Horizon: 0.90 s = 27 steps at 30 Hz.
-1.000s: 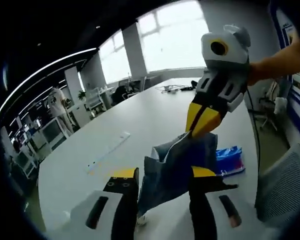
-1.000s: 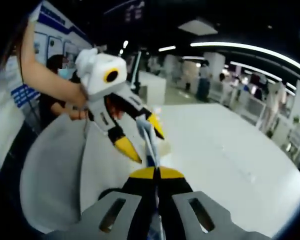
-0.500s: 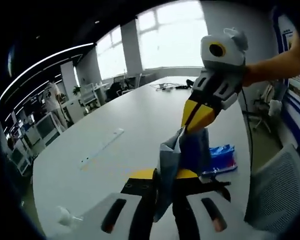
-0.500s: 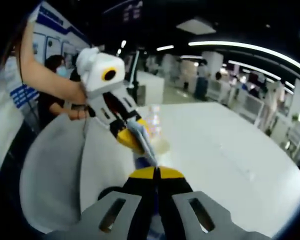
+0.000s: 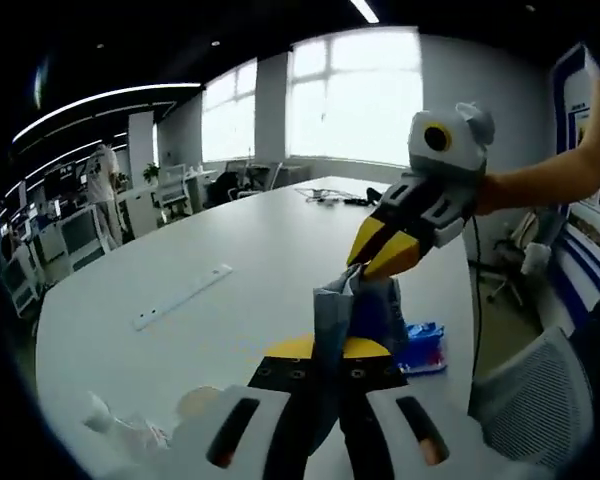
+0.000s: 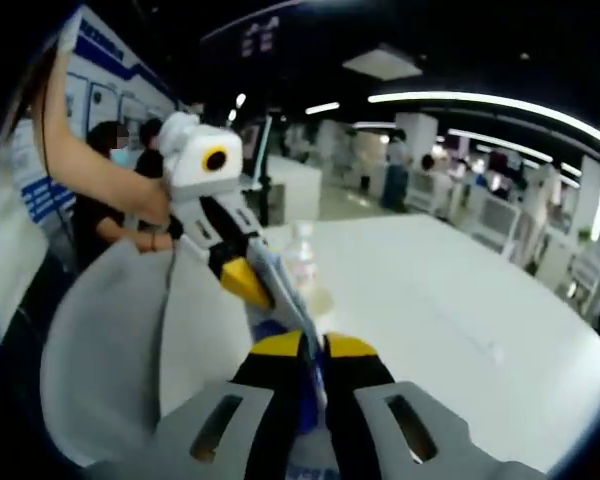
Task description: Arrange the tabletop items into an orderly group along one side of the table until the central work area is clear of visible clutter.
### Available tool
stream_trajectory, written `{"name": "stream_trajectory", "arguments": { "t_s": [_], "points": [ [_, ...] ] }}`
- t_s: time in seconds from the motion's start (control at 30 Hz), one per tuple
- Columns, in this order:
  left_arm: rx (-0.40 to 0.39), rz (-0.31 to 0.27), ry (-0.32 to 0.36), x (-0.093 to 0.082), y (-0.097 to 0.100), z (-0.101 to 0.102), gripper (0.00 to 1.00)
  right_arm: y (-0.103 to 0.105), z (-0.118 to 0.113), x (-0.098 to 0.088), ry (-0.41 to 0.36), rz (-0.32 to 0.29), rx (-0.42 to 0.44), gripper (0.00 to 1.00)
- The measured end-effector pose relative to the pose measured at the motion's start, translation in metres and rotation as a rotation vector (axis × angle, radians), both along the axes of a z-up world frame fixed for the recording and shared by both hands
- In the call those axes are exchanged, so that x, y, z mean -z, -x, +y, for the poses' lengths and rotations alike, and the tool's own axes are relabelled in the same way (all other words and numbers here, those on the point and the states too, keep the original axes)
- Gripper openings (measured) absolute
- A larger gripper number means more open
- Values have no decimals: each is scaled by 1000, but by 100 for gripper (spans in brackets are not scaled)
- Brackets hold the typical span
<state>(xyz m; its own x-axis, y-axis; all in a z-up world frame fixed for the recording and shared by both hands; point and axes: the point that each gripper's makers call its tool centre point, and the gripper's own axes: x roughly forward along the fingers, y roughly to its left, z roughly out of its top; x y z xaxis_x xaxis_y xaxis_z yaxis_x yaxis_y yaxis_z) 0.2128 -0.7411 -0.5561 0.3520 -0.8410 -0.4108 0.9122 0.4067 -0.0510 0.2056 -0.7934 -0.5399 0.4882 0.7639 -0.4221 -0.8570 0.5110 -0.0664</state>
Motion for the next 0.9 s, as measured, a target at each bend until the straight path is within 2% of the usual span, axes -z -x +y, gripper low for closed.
{"name": "stream_trajectory", "arguments": {
  "t_s": [0.1, 0.23, 0.4, 0.47, 0.6, 0.9],
  "points": [
    [-24, 22, 42, -6, -2, 2, 4, -3, -8, -3, -20, -16, 36, 10],
    [-41, 31, 72, -11, -4, 6, 4, -8, -20, -9, -116, 24, 113, 22],
    [-55, 28, 79, -13, -6, 12, 4, -9, -43, -13, -163, 27, 186, 23],
    [-60, 35, 94, -15, -6, 13, 4, -9, -49, -13, -187, 36, 209, 29],
    [-74, 51, 121, -17, -6, 14, 4, -12, -67, -11, -266, 77, 305, 43],
    [-105, 113, 217, -29, -7, 18, 4, -6, -85, -8, -434, 171, 393, 54]
  ]
}}
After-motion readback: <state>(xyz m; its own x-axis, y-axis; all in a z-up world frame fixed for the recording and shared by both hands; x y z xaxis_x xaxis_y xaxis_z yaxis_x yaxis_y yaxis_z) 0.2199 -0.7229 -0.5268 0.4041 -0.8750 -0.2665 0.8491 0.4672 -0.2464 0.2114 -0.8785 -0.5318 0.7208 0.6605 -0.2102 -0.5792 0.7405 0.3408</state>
